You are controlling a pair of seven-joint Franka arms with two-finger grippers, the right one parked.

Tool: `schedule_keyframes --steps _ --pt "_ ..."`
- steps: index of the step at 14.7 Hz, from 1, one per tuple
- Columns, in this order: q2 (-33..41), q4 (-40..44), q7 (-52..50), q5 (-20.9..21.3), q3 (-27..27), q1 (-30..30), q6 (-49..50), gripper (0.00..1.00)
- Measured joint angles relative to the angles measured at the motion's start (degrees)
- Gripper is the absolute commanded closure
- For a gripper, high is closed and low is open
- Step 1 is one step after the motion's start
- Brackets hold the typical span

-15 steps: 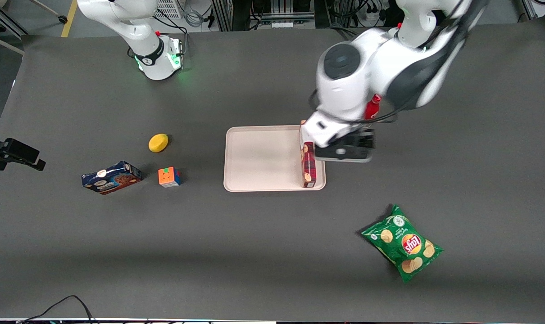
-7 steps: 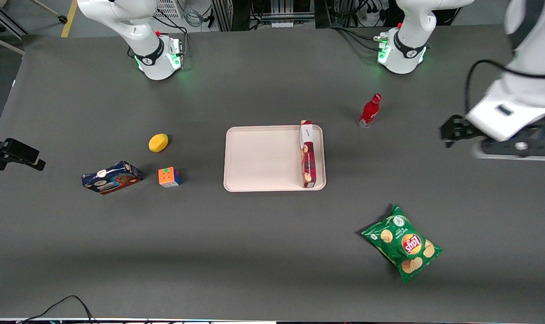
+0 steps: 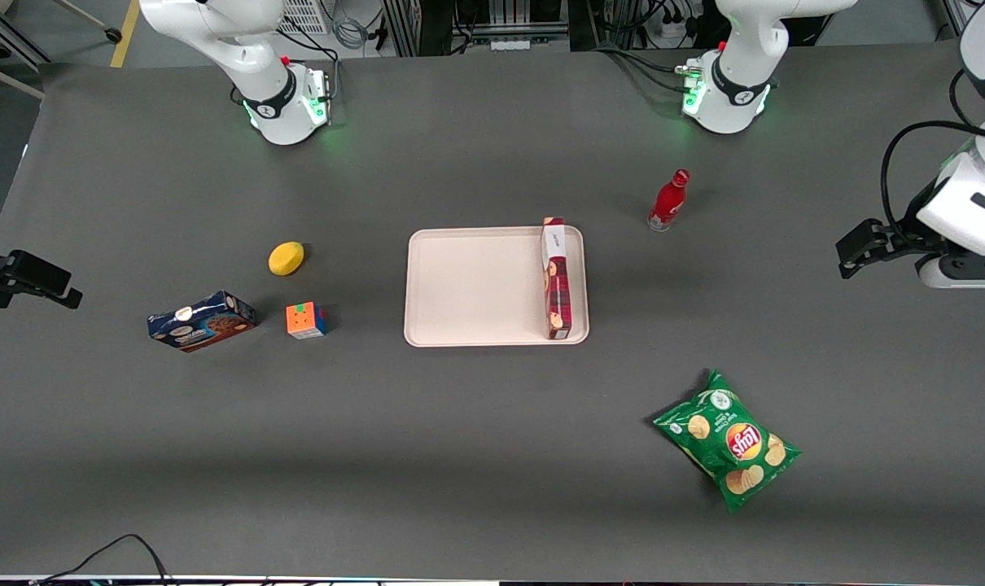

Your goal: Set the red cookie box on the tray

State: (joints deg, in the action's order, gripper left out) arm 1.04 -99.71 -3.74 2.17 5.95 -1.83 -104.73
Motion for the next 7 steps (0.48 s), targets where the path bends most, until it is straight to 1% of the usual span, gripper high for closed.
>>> schedule_keyframes --steps 3,7 --pt "0.2 -2.7 0.0 -0.9 0.0 0.1 -3.0 0.00" --pt "0.2 -3.1 0.0 -1.6 0.0 0.5 -3.2 0.00"
